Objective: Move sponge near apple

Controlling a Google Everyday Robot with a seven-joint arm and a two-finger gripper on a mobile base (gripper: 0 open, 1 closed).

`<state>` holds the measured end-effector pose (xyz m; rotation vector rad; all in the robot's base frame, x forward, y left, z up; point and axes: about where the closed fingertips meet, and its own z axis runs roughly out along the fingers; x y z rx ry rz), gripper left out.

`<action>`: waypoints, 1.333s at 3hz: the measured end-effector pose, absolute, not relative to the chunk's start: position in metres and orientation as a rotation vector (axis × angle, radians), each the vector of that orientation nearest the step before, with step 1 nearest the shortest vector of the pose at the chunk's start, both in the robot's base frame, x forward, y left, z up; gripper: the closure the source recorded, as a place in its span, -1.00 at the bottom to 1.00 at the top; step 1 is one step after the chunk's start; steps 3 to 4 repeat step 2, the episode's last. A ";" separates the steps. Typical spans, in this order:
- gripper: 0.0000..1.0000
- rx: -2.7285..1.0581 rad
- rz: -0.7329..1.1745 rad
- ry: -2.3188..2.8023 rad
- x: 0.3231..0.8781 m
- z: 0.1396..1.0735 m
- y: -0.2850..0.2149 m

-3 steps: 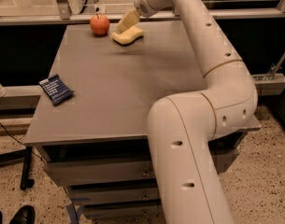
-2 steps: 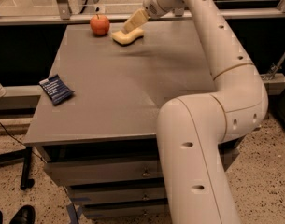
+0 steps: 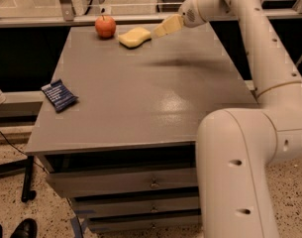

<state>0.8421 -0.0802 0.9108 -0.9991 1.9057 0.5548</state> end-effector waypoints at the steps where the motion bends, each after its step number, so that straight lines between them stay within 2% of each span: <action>1: -1.00 -0.939 0.666 1.897 0.820 0.915 -0.112; 2: -1.00 -0.860 0.717 1.890 0.804 0.920 -0.147; 4: -1.00 -0.860 0.717 1.890 0.804 0.920 -0.147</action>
Offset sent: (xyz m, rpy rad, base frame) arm -0.0798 -0.1085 0.0099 0.2416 0.0659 -0.0830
